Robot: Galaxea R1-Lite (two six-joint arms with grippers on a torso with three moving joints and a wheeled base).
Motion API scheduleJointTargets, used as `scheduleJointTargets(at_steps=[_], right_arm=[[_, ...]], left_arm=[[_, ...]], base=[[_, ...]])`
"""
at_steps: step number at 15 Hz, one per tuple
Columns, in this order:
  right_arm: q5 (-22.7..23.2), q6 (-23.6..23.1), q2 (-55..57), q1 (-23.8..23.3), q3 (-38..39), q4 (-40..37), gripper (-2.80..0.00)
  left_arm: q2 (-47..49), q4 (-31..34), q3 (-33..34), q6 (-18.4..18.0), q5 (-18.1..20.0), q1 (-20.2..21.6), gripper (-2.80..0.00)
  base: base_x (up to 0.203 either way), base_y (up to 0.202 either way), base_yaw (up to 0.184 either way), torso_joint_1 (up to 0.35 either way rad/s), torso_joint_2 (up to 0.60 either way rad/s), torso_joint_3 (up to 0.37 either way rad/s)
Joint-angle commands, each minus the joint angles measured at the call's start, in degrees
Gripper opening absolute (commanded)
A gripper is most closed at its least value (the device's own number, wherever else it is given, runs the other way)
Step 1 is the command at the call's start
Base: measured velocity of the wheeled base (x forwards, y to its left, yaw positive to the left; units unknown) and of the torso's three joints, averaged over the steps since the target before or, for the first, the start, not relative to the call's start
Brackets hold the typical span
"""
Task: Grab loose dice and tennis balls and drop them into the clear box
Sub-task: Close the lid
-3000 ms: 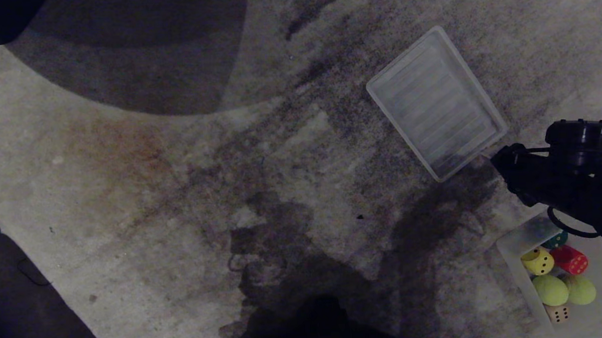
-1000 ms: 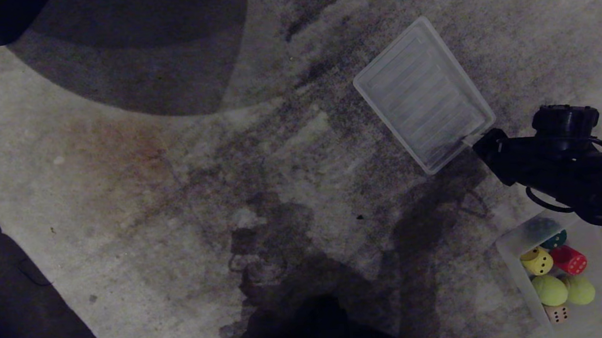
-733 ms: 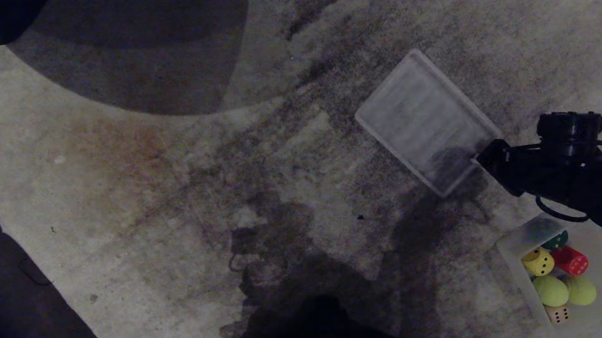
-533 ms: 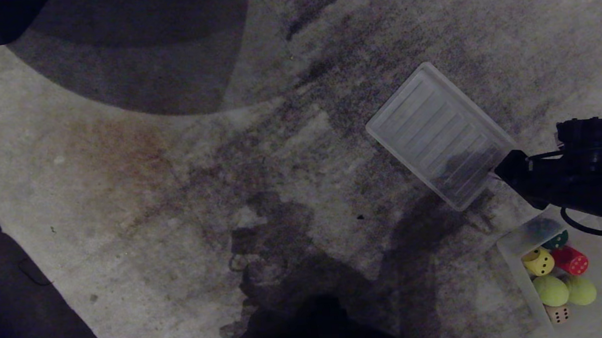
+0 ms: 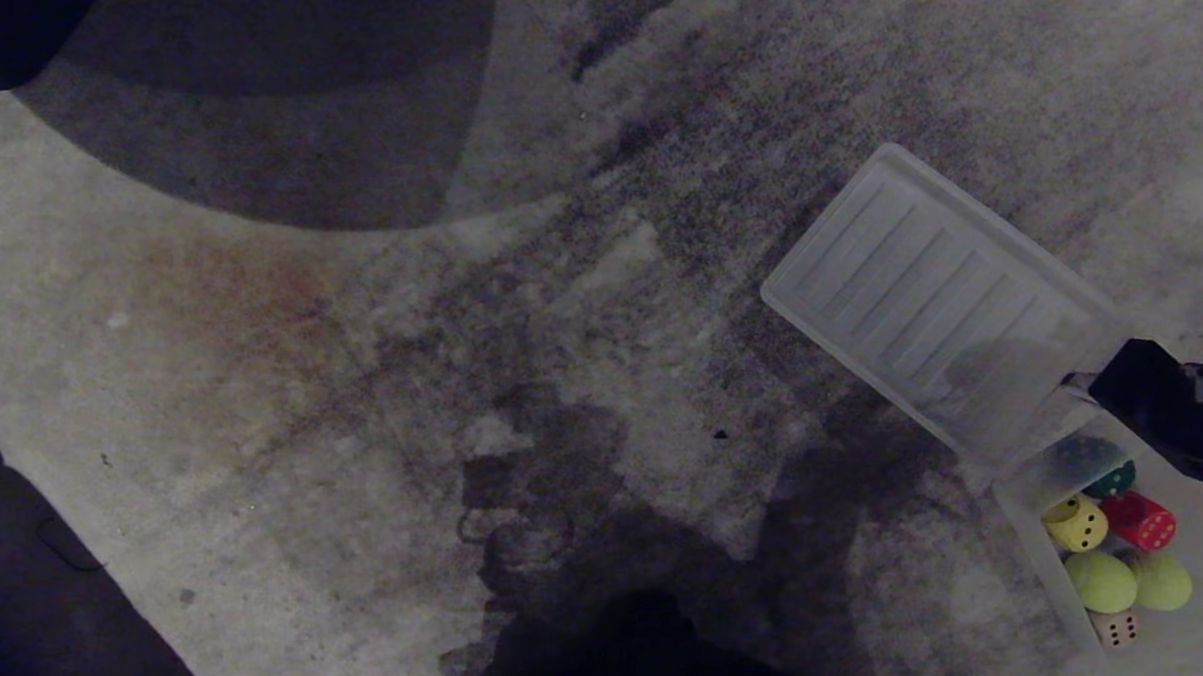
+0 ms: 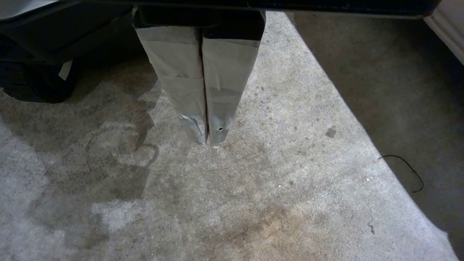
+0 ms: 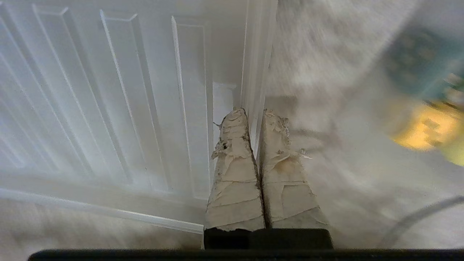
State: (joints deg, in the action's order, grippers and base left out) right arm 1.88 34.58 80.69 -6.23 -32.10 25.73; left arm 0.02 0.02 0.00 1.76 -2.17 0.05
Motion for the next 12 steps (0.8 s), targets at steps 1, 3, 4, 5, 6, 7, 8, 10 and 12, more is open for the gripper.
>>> scheduleJointTargets(at_steps=[1,3,4,5,6,7,8,10,12], right_arm=[[0.63,-4.51,-12.81,0.06,4.58,-3.98,-2.8],[1.06,-8.27,-21.84,0.46,7.55,-9.77,-2.8],[1.16,-9.49,-26.01,0.9,8.78,-12.34,-2.8],[1.2,-11.09,-30.74,1.59,10.36,-15.21,-2.8],[1.16,-13.37,-35.61,2.24,12.05,-18.46,-2.8],[1.07,-15.7,-39.92,2.72,13.5,-21.8,-2.8],[1.02,-17.64,-44.32,3.12,14.96,-25.12,-2.8],[0.92,-21.15,-52.55,4.0,18.03,-30.76,-2.8],[0.84,-25.56,-60.02,4.48,21.59,-34.95,-2.8]], left_arm=[[0.06,-0.02,0.09,0.09,-0.03,0.04,-2.8],[0.06,0.0,0.09,0.09,-0.03,0.04,-2.8],[0.06,0.01,0.09,0.09,-0.03,0.04,-2.8],[0.06,0.06,0.09,0.09,-0.03,0.04,-2.8],[0.06,-0.02,0.09,0.09,-0.03,0.04,-2.8],[0.06,0.06,0.09,0.09,-0.03,0.04,-2.8],[0.06,-0.02,0.09,0.09,-0.03,0.04,-2.8],[0.06,0.03,0.09,0.09,-0.03,0.04,-2.8],[0.06,-0.01,0.09,0.09,-0.03,0.04,-2.8]], base=[[0.0,0.0,0.0,0.0,0.0,0.0],[0.0,0.0,0.0,0.0,0.0,0.0],[0.0,0.0,0.0,0.0,0.0,0.0],[0.0,0.0,0.0,0.0,0.0,0.0],[0.0,0.0,0.0,0.0,0.0,0.0],[0.0,0.0,0.0,0.0,0.0,0.0],[0.0,0.0,0.0,0.0,0.0,0.0],[0.0,0.0,0.0,0.0,0.0,0.0],[0.0,0.0,0.0,0.0,0.0,0.0]])
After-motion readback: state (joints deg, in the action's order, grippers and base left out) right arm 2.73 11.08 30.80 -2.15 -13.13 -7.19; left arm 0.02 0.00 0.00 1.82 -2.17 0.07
